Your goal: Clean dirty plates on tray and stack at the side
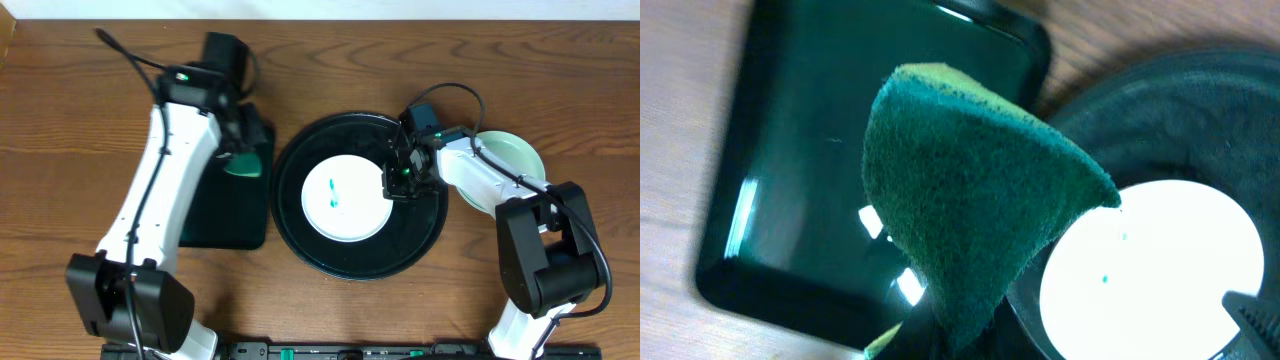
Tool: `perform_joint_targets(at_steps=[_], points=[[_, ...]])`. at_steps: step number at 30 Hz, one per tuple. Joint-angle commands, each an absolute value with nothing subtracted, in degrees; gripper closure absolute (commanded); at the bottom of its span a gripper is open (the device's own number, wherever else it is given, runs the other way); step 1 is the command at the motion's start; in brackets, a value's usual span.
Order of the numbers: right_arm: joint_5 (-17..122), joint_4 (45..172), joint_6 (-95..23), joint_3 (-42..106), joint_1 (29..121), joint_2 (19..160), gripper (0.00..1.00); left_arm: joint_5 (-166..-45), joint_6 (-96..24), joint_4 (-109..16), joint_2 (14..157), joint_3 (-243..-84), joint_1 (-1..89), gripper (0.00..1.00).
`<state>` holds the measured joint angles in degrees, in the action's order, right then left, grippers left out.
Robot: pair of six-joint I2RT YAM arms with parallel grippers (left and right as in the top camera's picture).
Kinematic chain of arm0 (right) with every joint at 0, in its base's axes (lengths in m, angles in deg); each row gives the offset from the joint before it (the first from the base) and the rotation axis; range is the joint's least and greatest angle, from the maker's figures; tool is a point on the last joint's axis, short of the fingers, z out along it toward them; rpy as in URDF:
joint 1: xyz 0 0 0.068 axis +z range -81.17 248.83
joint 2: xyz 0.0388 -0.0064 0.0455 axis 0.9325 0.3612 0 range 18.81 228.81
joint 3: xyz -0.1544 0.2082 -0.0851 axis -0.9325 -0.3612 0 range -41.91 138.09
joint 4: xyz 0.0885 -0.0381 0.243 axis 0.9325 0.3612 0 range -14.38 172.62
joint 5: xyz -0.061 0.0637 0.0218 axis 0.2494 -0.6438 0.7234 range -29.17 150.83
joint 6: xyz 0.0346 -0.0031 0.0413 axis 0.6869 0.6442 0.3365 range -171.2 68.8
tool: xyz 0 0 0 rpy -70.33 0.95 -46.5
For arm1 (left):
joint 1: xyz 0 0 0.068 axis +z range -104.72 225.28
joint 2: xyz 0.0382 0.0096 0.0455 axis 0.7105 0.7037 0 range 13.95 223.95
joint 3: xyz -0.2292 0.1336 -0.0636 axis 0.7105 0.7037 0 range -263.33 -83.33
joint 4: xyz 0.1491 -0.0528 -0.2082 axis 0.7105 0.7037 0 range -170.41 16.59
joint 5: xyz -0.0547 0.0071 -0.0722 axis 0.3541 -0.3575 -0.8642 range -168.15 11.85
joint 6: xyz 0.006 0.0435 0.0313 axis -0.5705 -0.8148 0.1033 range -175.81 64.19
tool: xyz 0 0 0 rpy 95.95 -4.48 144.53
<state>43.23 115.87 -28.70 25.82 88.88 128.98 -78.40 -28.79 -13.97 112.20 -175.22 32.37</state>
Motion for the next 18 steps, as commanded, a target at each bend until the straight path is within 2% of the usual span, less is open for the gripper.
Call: perform_joint_targets(at_steps=[1, 5, 12, 18], points=[[44.3, 115.0, -23.8, 26.1, 89.5, 130.9, 0.99, -79.2, -25.4, -18.1, 112.6, -169.0, 28.4, 0.93], [44.2, 115.0, -23.8, 26.1, 89.5, 131.3, 0.99, -79.2, -24.4, -24.3, 113.7, -163.7, 24.7, 0.93], [44.0, 114.8, -23.8, 26.1, 89.6, 131.3, 0.99, -83.3, -24.0, -29.1, 121.1, -163.3, 17.2, 0.93], [44.0, 114.8, -23.8, 26.1, 89.6, 131.3, 0.99, -86.8, -20.2, -32.6, 127.5, -163.3, 14.7, 0.93]])
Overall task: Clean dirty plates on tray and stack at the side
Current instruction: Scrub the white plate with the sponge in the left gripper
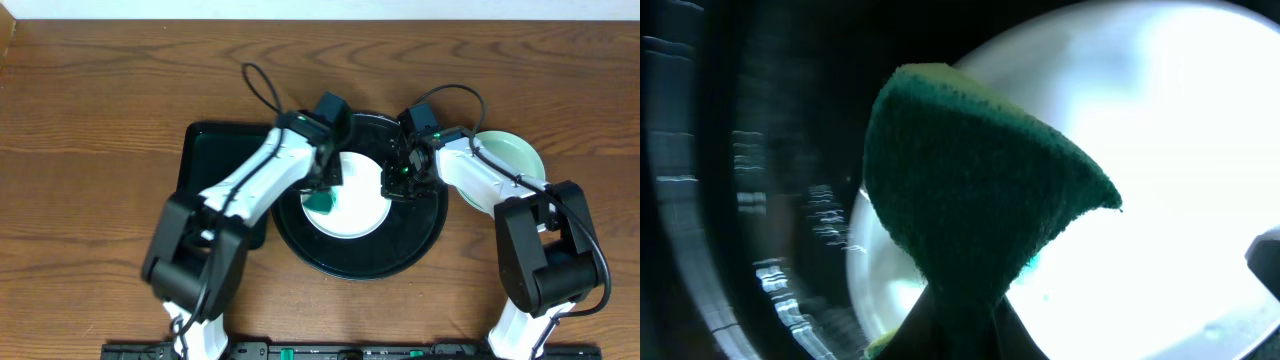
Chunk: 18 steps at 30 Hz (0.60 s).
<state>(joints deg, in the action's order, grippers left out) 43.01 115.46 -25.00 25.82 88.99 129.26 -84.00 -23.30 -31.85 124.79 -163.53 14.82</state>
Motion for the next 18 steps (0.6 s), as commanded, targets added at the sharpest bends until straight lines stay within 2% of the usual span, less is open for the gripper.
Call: perform_joint_targets(at_steps=[1, 5, 11, 13, 15, 18], points=[[44.0, 114.8, -23.9, 26.1, 89.6, 131.3, 0.99, -88.3, -19.4, -33.6, 128.8, -163.3, 14.8, 0.93], [44.0, 114.8, -24.3, 26.1, 89.5, 131.3, 0.99, -93.9, -17.3, -36.5, 132.5, -163.3, 15.1, 0.93], [44.0, 114.8, -24.2, 26.1, 89.6, 131.3, 0.99, -110.4, -29.4, -41.1, 134.0, -163.4, 13.4, 0.92], [44.0, 114.8, -24.2, 26.1, 89.6, 131.3, 0.99, -109.0, -30.3, -42.5, 134.0, -163.5, 13.0, 0.93], [44.1, 114.8, -24.3, 26.1, 89.5, 131.3, 0.99, -102.6, -28.4, -44.3, 134.0, -163.5, 13.5, 0.93], [44.1, 114.8, -24.3, 26.1, 89.5, 131.3, 0.99, -87.2, -19.4, -43.5, 133.9, -163.5, 14.7, 0.93]])
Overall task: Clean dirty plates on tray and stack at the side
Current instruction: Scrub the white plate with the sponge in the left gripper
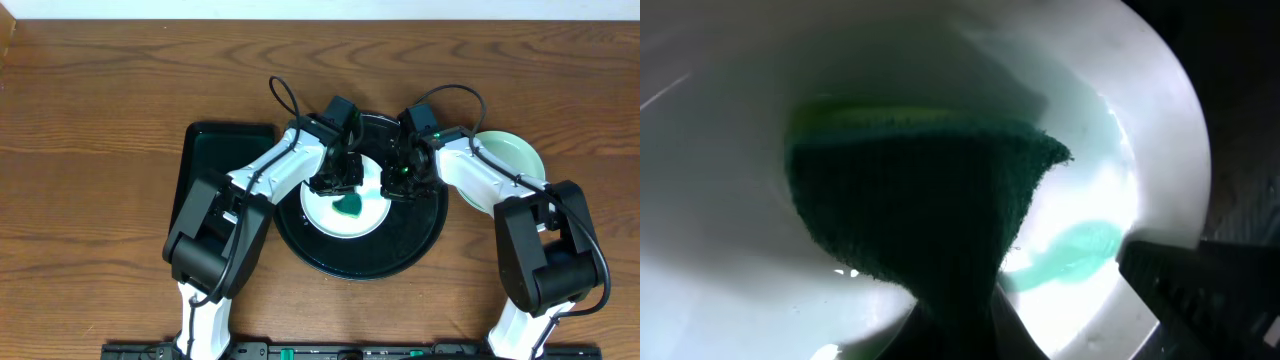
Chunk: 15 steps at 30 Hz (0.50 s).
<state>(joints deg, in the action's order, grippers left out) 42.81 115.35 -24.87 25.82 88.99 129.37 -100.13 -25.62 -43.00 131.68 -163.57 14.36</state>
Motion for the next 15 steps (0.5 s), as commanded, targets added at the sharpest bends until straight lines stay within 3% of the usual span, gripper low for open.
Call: perform_joint_targets(at_steps=[1, 9, 13, 15], points=[[44.1, 114.8, -24.3, 26.1, 89.5, 131.3, 0.99, -83.7, -16.4, -42.0, 133.9, -163.8, 14.8, 0.93], [44.1, 114.5, -24.2, 26.1, 89.6, 131.3, 0.99, -73.9, -7.8, -32.4, 133.8, -164.8, 11.2, 0.93], [44.1, 114.6, -24.5, 26.1, 89.6, 131.3, 0.99, -76.0, -8.7, -32.3, 133.8, -164.8, 8.3, 0.93], [44.1, 114.6, -24.5, 26.1, 89.5, 131.3, 0.99, -85.3, -17.3, -34.5, 133.7, -164.8, 7.1, 0.93]])
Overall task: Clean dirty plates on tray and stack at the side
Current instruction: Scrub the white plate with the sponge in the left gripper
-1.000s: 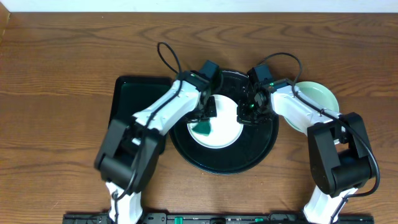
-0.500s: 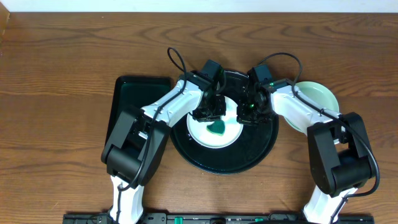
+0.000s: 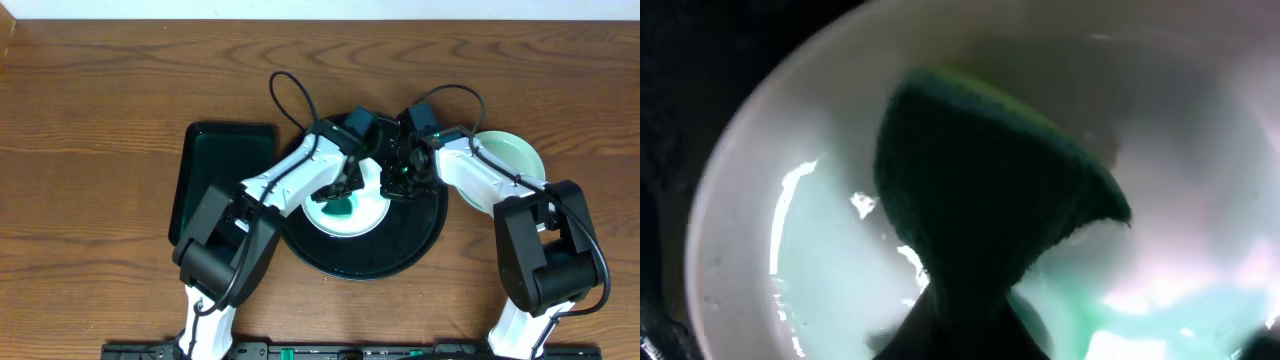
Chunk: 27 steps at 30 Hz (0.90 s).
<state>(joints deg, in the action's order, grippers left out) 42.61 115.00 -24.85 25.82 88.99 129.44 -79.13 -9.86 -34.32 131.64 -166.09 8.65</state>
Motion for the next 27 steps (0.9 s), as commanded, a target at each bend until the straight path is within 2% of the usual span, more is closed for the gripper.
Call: perform_joint_targets(at_steps=[1, 5, 11, 16, 22, 24, 27], points=[[44.1, 114.5, -24.5, 26.1, 89.5, 131.3, 0.99, -88.8, -20.8, -35.9, 133.7, -164.8, 6.9, 0.93], [44.1, 114.6, -24.5, 26.1, 89.5, 131.3, 0.99, -98.5, -29.5, -42.0, 133.7, -164.8, 6.7, 0.93], [44.1, 114.6, -24.5, 26.1, 89.5, 131.3, 0.99, -93.9, -28.9, -47.1, 133.7, -164.8, 8.7, 0.93], [44.1, 114.9, -25.1, 26.1, 89.5, 131.3, 0.99, -77.4, -21.1, -41.4, 133.0, -165.8, 11.9, 0.93], [44.1, 115.1, -25.1, 26.1, 89.5, 131.3, 0.99, -65.8, -12.4, -31.8, 130.2, -166.2, 13.4, 0.93], [44.0, 115.0, -25.1, 26.1, 89.6, 131.3, 0.99, -67.0, -12.0, -28.8, 130.0, -166.2, 12.9, 0.93], [44.0, 115.0, -25.1, 26.1, 89.6, 131.3, 0.99, -77.3, -13.9, -28.1, 130.0, -165.8, 11.6, 0.93]])
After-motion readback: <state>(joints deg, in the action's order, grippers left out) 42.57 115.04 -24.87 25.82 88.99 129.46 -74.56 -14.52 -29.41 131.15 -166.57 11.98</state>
